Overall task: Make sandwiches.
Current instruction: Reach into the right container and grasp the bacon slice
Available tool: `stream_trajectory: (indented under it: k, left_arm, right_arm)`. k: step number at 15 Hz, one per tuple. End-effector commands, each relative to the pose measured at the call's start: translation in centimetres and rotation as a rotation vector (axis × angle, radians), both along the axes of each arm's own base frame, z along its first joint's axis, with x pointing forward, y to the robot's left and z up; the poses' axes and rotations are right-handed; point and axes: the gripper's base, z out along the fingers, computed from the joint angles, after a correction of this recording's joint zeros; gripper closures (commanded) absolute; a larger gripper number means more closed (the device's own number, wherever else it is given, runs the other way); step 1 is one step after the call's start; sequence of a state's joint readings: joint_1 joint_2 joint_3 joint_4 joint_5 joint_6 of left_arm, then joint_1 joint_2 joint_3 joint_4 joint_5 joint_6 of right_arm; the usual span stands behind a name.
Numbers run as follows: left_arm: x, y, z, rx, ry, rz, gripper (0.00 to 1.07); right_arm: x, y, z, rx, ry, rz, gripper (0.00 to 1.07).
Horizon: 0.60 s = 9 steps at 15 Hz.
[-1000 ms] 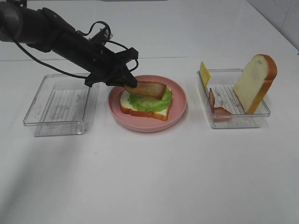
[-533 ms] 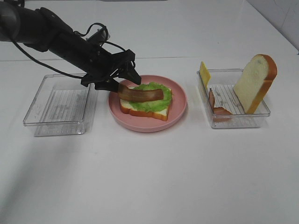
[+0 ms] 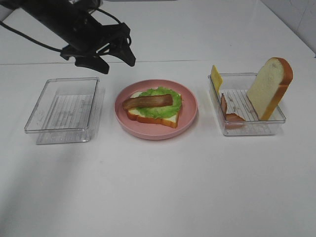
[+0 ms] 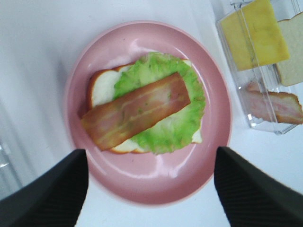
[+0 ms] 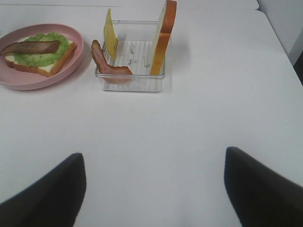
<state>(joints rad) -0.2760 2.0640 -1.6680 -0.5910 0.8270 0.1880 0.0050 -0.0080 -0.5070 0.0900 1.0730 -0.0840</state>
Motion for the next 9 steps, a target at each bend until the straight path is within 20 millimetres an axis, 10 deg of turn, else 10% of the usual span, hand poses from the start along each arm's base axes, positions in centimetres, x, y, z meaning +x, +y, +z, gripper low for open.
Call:
stream_trajectory:
  k: [1,4,9]
  left_arm:
    - [-2.5,1.6,4.7,0.110,0.019,0.029,0.35]
    - [-8.3,4.7,12.9,0.267,-0.029,0.055,0.35]
    - [-15.8,7.6,18.5,0.338,-0.128,0.068,0.35]
  right_arm:
    - [-0.1,0.0,0.0,-0.009,-0.024,-0.004,0.31]
    - [-0.1,0.0,0.0,-0.009,-0.024,-0.004,0.31]
    - [-0.1,0.0,0.0,-0.009,-0.024,-0.004,0.31]
